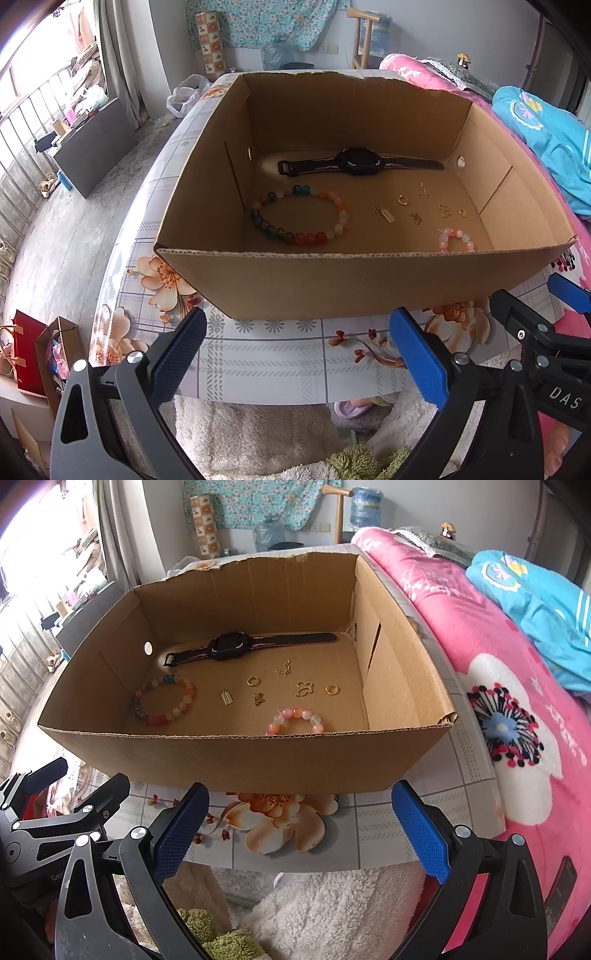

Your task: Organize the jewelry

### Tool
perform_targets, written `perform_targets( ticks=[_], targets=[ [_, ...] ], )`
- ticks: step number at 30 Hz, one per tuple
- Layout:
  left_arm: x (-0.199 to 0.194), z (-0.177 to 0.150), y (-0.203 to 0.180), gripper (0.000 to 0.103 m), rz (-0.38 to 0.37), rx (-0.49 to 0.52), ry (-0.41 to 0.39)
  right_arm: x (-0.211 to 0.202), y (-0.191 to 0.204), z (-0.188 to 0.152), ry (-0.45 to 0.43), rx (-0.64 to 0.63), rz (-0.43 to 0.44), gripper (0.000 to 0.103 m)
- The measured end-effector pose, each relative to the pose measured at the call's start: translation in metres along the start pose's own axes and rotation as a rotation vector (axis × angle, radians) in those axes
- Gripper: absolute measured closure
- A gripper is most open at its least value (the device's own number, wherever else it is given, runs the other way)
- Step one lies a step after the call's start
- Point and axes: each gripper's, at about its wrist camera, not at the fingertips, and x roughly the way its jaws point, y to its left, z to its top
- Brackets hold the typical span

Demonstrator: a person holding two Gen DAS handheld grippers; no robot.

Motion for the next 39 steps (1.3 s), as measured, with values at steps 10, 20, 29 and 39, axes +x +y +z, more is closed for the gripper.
perform_targets(
  ticks=[10, 20, 29, 39],
  targets=[
    [0.001, 0.001, 0.0005, 0.006, -0.001, 0.0, 0.002, 0.0003, 0.0, 0.0006, -0.001, -0.001, -0.001, 0.008],
    [0.0015, 0.0009, 0.0013, 0.006, -0.003, -0.001, 0.005, 0.0006, 0.0008, 0.0007, -0.001, 0.0, -0.001, 0.008],
    [0.0017, 0.0015, 0.0021, 0.006, -0.004, -0.001, 0.005, -0.0005, -0.0006, 0.0009, 0.0, -0.001, -0.001, 0.008],
    [0.0027, 0.0015, 0.0023, 0.006, -0.005, -0.002, 0.007, -0.0021, -0.0029, 0.0015, 0.001, -0.002, 0.001, 0.008]
  ],
)
